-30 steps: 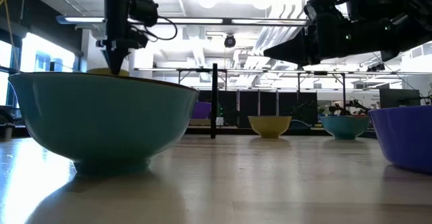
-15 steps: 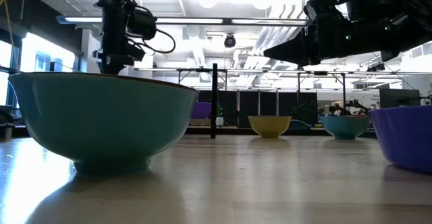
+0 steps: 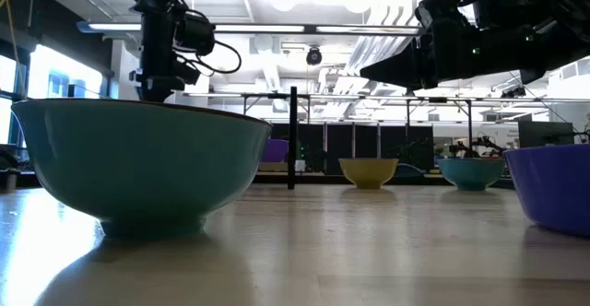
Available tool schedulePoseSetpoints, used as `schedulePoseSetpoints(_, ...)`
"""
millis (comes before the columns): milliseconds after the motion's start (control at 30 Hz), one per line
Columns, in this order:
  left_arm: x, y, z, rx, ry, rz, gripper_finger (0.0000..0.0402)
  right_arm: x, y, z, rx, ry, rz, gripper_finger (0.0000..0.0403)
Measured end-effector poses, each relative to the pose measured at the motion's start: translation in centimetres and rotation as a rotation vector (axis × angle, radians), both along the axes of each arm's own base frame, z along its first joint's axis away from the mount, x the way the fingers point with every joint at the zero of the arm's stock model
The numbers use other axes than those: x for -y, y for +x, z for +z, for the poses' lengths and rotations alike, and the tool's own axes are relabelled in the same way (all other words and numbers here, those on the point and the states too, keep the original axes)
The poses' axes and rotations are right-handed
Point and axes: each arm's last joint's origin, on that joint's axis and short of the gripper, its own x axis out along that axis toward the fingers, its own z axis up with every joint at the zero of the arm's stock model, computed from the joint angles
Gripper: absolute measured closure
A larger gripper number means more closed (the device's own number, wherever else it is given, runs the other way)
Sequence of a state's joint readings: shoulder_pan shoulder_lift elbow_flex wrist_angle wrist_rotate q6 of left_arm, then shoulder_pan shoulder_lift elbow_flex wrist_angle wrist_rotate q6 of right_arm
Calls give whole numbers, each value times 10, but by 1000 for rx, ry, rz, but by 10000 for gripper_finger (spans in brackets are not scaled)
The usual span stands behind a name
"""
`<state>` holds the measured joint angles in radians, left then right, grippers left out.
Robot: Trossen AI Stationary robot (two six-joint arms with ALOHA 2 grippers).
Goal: Pick & Place Mini bowls
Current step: Stack the bottom yellow bowl on top of the other yellow bowl on the shelf
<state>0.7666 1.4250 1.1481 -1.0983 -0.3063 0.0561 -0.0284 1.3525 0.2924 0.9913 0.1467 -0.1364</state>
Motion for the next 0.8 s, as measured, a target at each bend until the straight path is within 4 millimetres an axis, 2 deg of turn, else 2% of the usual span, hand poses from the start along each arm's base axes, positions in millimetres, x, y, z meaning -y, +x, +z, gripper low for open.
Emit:
schedulePoseSetpoints(233,0,0,0,4,-6,-4,398,0,0,0,0,0,0,403)
schedulePoseSetpoints(500,-5,5,-11,-30,-30,-3,398,0,0,0,0,0,0,403)
schedulePoseSetpoints(800,-5,5,-11,-36,-35,1,396,0,0,0,0,0,0,403)
